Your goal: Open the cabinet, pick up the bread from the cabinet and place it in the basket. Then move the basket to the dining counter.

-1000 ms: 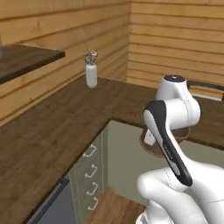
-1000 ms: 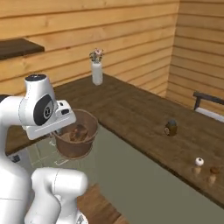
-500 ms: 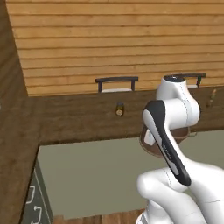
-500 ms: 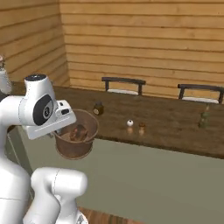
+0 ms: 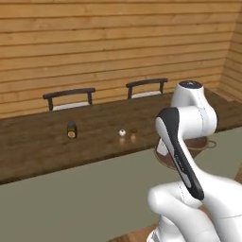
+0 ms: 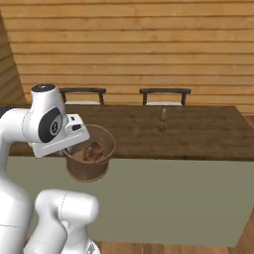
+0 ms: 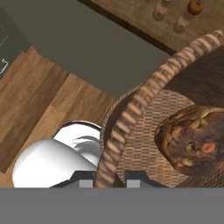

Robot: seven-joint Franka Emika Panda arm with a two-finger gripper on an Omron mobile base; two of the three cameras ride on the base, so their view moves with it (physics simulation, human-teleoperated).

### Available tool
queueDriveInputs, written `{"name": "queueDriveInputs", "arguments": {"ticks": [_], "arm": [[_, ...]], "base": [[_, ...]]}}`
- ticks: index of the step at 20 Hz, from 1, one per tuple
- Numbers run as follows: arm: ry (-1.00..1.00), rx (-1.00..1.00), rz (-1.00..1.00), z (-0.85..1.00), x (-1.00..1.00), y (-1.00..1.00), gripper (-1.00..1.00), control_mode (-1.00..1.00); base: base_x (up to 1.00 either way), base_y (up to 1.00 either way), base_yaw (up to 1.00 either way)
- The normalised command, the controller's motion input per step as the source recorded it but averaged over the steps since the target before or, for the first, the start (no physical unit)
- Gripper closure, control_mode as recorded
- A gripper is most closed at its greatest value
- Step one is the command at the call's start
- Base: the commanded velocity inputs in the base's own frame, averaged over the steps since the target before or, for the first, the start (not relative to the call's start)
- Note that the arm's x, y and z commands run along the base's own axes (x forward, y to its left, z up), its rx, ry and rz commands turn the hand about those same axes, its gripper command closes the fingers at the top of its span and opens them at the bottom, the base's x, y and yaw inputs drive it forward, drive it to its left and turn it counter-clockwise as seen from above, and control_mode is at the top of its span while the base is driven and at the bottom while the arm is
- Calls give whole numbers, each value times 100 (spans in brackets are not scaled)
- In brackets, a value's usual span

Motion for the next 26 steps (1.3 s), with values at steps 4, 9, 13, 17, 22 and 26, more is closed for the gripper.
{"name": "queueDriveInputs", "arguments": {"ticks": [4, 9, 13, 17, 22, 26], "arm": [[0, 0, 0, 0, 0, 0, 100, 100], [0, 0, 0, 0, 0, 0, 100, 100], [0, 0, 0, 0, 0, 0, 100, 100], [0, 0, 0, 0, 0, 0, 100, 100], [0, 0, 0, 0, 0, 0, 100, 100], [0, 0, 0, 0, 0, 0, 100, 100]], "base": [[75, -96, -1], [49, -100, 17], [6, -89, 25], [30, -88, 24], [48, -42, 4], [46, -17, 2]]}}
